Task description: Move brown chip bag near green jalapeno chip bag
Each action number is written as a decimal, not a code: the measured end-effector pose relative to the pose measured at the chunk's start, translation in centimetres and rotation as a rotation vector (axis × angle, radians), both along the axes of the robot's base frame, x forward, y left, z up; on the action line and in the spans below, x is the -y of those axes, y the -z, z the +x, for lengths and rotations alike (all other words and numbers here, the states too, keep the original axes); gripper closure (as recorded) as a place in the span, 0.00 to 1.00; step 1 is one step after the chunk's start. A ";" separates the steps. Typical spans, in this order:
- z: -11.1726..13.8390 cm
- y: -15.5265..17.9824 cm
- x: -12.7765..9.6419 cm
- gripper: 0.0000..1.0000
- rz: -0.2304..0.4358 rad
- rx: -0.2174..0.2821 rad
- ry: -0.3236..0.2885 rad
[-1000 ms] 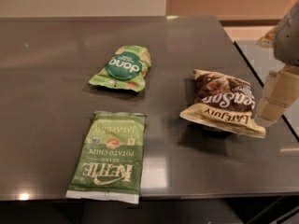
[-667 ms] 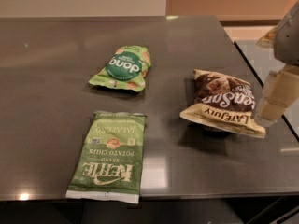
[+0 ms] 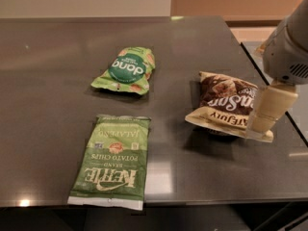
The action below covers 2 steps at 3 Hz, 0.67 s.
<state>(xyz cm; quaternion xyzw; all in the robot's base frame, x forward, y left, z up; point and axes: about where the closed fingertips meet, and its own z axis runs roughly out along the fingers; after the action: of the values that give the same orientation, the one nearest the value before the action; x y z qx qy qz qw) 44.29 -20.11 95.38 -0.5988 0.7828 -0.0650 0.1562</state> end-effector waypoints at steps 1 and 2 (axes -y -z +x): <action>-0.8 2.5 -1.3 0.00 -0.011 -0.008 0.000; -1.5 4.9 -2.0 0.00 -0.016 0.001 0.001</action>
Offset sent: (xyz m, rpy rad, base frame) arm -0.0213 0.0278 -0.0817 -0.0180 -0.0124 -0.0040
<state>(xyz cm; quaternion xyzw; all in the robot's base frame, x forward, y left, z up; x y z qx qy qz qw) 42.80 -18.08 90.46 -0.5997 0.7824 -0.0717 0.1520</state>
